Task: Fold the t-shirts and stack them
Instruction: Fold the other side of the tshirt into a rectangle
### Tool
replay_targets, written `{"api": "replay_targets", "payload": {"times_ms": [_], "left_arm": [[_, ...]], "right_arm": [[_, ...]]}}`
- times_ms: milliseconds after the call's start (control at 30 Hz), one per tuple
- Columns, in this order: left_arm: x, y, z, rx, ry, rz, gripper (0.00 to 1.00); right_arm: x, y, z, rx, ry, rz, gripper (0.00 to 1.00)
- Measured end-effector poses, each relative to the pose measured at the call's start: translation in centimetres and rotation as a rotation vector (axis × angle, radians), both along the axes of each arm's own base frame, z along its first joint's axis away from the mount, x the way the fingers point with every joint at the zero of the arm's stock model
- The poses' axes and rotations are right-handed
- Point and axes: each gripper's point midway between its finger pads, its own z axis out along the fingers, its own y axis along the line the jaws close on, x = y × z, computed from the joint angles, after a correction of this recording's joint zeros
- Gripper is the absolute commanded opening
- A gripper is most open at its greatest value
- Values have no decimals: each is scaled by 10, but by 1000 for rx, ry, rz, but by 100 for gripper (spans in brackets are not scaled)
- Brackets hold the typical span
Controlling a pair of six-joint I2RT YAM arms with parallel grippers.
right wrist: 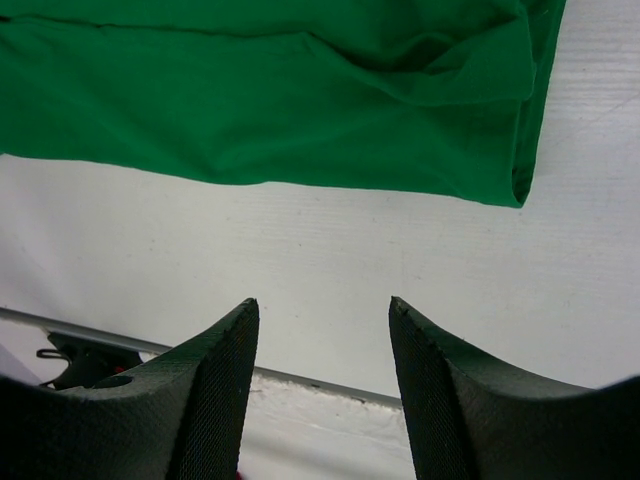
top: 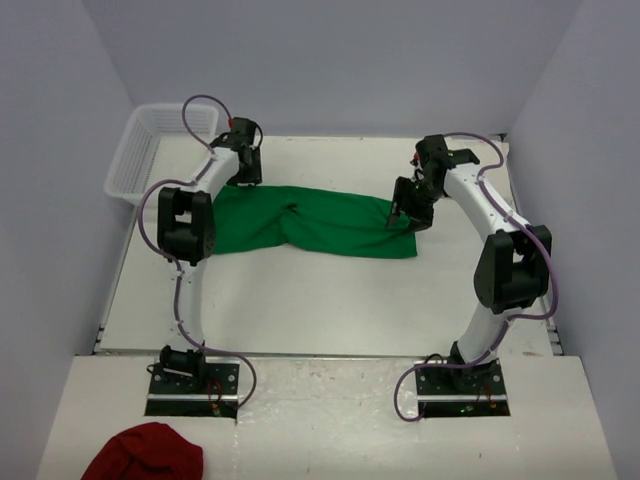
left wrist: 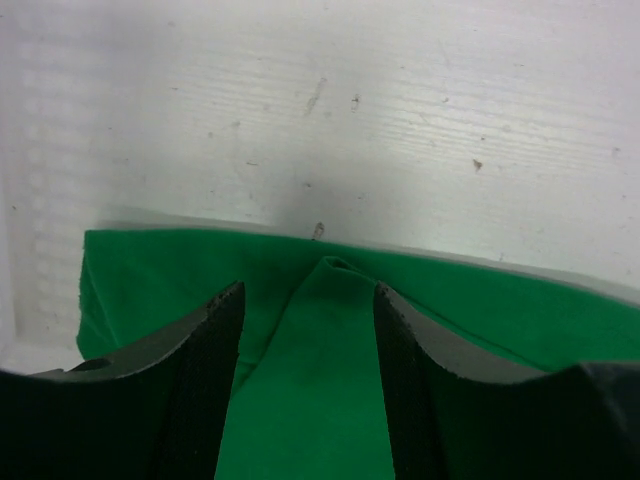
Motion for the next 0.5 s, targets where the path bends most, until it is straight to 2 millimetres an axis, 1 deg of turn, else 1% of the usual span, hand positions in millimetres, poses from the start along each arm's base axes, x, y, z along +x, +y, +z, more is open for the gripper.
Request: {"api": "replay_targets", "payload": {"times_ms": [100, 233, 500], "left_arm": [[-1, -8, 1, -21, -2, -19, 56], [-9, -15, -4, -40, 18, -39, 55], [-9, -19, -5, -51, 20, -49, 53]], "right_arm": [[-3, 0, -3, 2, 11, 1, 57], [-3, 1, -3, 6, 15, 1, 57], [-4, 1, -3, 6, 15, 1, 57]]}}
